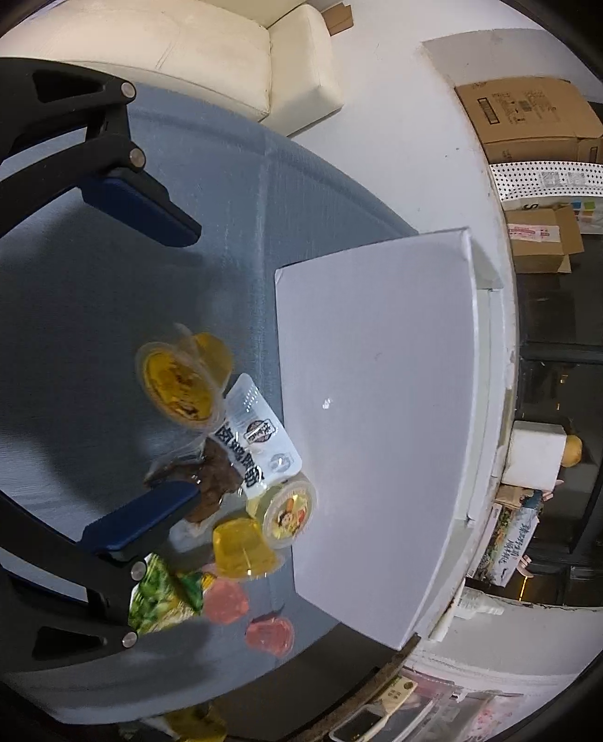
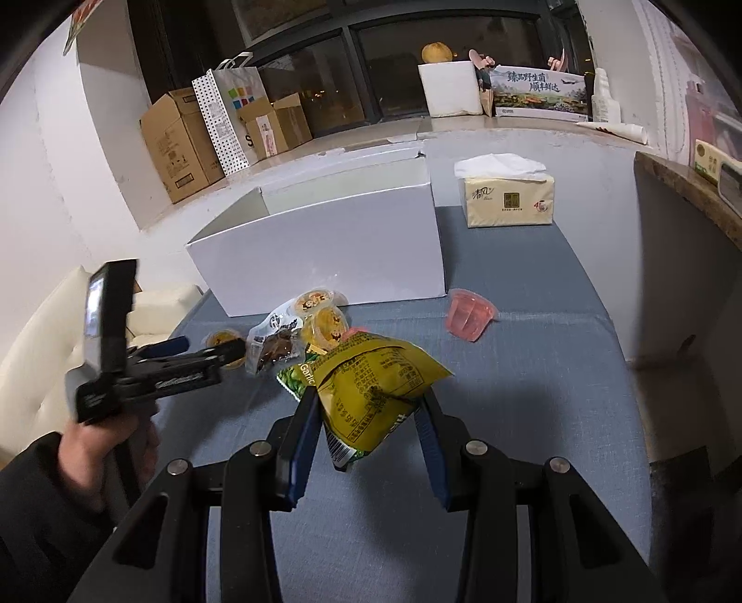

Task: Organize snacks
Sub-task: 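Grasp the yellow snack bag with the right gripper while the left gripper grasps a yellow jelly cup, then lower the yellow bag and jelly cup into the white box, open both grippers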

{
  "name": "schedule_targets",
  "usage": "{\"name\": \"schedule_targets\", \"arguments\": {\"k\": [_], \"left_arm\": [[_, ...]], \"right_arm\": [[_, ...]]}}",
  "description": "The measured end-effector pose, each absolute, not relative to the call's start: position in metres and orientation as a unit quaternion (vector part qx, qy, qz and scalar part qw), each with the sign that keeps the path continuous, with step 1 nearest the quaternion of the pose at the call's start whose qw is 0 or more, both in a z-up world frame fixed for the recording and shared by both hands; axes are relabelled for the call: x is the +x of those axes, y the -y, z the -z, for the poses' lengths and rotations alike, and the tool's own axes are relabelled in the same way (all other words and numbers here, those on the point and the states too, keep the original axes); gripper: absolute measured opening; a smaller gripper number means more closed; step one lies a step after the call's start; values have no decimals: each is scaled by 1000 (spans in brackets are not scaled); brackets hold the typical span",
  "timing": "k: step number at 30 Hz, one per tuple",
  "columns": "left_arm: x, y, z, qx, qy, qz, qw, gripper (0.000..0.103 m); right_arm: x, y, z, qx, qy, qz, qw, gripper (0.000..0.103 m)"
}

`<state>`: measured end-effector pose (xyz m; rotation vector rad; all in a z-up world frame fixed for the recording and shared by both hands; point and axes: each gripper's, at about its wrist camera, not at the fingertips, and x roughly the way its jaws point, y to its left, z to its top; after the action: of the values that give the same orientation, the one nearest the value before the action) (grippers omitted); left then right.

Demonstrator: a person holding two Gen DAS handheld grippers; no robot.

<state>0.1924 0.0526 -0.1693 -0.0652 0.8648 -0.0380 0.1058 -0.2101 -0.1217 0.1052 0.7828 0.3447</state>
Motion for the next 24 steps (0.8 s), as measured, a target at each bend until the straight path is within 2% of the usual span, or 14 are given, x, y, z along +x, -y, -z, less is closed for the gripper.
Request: {"name": "schedule_targets", "arguments": {"k": [1,2,4,5,7,16,24], "left_arm": [[195,-52,172,-32,-421,23,906,96],[197,-52,175,-29,-425,23,904,83],[199,-53,177,-38,-426,35,903,72],[200,-54,178,-46,-426,41,902,60],[200,-56,176,-52,-425,50,902,49],[174,-57,161,-50,-407,69,910,49],[146,-57,111,-47,-362,85,927,49]], "right_arm": [[105,209,122,48,-380,-168,908,44],[105,209,122,49,-381,-168,908,44],[105,207,122,47,-382,-168,908,44],[105,206,122,45,-382,-168,907,44],[105,206,123,45,-383,-170,907,44],[102,195,120,40,-381,-180,906,44],[104,185,108,38,-368,-197,908,44]]}}
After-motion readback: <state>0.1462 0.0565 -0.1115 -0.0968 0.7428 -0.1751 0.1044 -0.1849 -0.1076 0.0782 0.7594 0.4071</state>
